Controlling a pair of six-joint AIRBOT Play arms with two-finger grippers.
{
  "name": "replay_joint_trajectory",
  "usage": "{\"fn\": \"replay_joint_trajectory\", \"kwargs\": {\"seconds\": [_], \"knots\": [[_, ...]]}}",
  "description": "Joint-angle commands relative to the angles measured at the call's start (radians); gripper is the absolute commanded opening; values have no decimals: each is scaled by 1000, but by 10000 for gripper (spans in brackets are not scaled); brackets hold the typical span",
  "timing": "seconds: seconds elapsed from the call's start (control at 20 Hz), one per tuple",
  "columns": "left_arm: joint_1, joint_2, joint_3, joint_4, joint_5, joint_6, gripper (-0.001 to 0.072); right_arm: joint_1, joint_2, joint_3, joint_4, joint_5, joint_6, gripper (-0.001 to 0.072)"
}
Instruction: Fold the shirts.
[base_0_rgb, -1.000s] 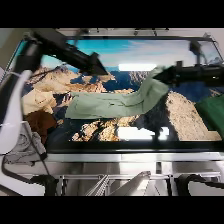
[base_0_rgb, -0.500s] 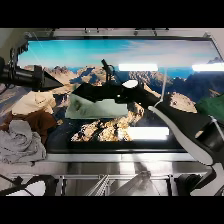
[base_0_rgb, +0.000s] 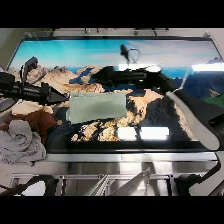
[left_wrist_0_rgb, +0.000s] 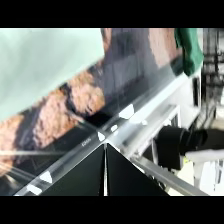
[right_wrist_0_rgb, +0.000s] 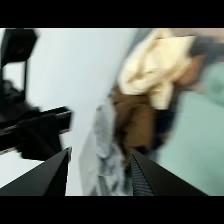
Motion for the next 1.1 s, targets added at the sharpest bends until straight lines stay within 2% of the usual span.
{"fn": "replay_joint_trajectory", "kwargs": {"seconds": [0.0, 0.1, 0.15, 0.2, 0.25, 0.65, 1.05], "knots": [[9, 26, -10, 2, 27, 18, 26, -218, 11, -7, -386, 99, 283, 398], [21, 60, -10, 2, 24, 18, 26, -264, 11, -48, -617, 101, 391, 389], [27, 77, -10, 2, 23, 18, 26, -266, 10, -77, -707, 91, 433, 433], [34, 94, -10, 2, 18, 18, 26, -262, 10, -113, -769, 66, 457, 597], [35, 109, -10, 3, 13, 18, 26, -258, 10, -146, -775, 50, 471, 644], [34, 137, -10, 3, 0, 18, 26, -122, -38, -197, -740, -29, 462, 643], [34, 138, -10, 4, 4, 20, 26, 49, -77, -196, -522, -164, 450, 641]]}}
